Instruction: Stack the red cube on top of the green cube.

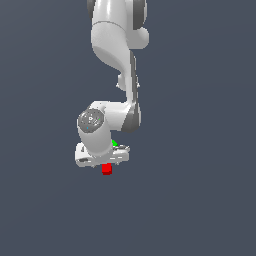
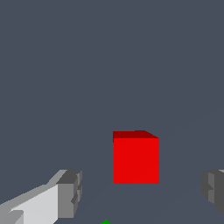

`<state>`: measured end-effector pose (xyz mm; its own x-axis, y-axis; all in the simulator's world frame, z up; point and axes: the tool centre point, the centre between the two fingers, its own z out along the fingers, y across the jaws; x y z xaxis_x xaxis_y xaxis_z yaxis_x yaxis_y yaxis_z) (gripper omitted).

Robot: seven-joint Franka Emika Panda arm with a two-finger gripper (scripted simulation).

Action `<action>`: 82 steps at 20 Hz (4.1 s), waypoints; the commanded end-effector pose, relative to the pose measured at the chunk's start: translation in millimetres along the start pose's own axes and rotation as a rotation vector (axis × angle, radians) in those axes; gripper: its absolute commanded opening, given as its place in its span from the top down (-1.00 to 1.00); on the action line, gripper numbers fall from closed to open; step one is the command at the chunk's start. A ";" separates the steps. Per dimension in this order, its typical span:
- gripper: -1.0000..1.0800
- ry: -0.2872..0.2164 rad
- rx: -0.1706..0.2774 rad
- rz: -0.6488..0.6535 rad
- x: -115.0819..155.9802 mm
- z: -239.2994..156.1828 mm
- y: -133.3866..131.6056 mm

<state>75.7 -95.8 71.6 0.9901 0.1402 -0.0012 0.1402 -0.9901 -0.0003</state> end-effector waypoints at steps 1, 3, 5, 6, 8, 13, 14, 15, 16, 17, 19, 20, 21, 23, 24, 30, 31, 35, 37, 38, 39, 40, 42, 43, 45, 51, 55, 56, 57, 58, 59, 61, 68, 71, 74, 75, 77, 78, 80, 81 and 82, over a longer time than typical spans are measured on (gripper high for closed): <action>-0.92 0.001 0.000 -0.005 2.4 1.5 1.5; -0.92 0.001 0.000 -0.006 2.8 1.7 1.6; -0.92 0.000 0.000 -0.004 1.9 2.0 1.5; -0.92 0.000 0.000 -0.004 1.9 3.2 1.5; -0.92 0.000 0.000 -0.004 1.9 7.9 1.6; -0.92 0.001 0.000 -0.004 1.6 32.7 1.6; -0.92 0.001 0.000 -0.005 1.6 38.0 1.2; -0.92 0.001 0.000 -0.005 1.5 42.5 1.3; -0.92 0.001 0.000 -0.005 1.5 46.2 1.4; -0.92 0.001 0.000 -0.005 1.6 49.1 1.5; -0.92 0.001 0.000 -0.005 2.0 52.2 1.7; -0.92 0.001 0.000 -0.005 2.4 52.5 1.8; -0.92 0.001 0.000 -0.005 2.8 52.0 1.9; 1.00 0.001 0.000 -0.005 3.0 51.8 1.9; 1.00 0.001 0.000 -0.005 3.0 51.8 1.9; 1.00 0.001 0.000 -0.005 3.0 51.8 1.9; 1.00 0.001 0.000 -0.005 3.0 51.8 1.9; 1.00 0.001 0.000 -0.005 2.6 50.4 1.8; 1.00 0.001 0.000 -0.005 2.4 46.8 1.8; 1.00 0.001 0.000 -0.005 2.2 44.0 1.7; 1.00 0.001 0.000 -0.005 2.1 40.5 1.7; 1.00 0.001 0.000 -0.005 1.9 36.2 1.6; 1.00 0.001 0.000 -0.005 1.7 25.4 1.6; 1.00 0.001 0.000 -0.005 1.6 18.8 1.5; 1.00 0.001 0.000 -0.005 1.4 3.1 1.5; 1.00 0.001 0.000 -0.005 1.1 -34.8 1.4; 1.00 0.001 0.000 -0.005 1.8 -46.6 1.6; 1.00 0.001 0.000 -0.005 2.2 -47.8 1.7; 1.00 0.001 0.000 -0.005 2.5 -48.3 1.8; 1.00 0.001 0.000 -0.005 2.6 -48.3 1.8; 1.00 0.002 -0.001 -0.006 2.6 -47.5 1.5; 1.00 0.002 -0.001 -0.006 2.1 -47.3 1.4; 1.00 0.002 -0.001 -0.006 -7.5 -42.7 -1.3; 1.00 0.002 -0.001 -0.006 -15.7 -38.9 -3.6; 1.00 0.002 -0.001 -0.006 -26.6 -33.7 -6.6; 1.00 0.002 -0.001 -0.006 -30.9 -31.6 -7.8; 1.00 0.002 -0.001 -0.006 -40.6 -27.0 -10.5; 1.00 0.002 -0.001 -0.006 -46.0 -24.4 -12.0; 1.00 0.002 -0.001 -0.006 -57.5 -18.8 -15.2; 1.00 0.002 -0.001 -0.006 -63.1 -16.2 -16.7; 1.00 0.001 0.000 -0.006 -68.3 -13.1 -18.2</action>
<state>14.1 -88.5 88.8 0.9893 0.1456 0.0000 0.1456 -0.9893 0.0000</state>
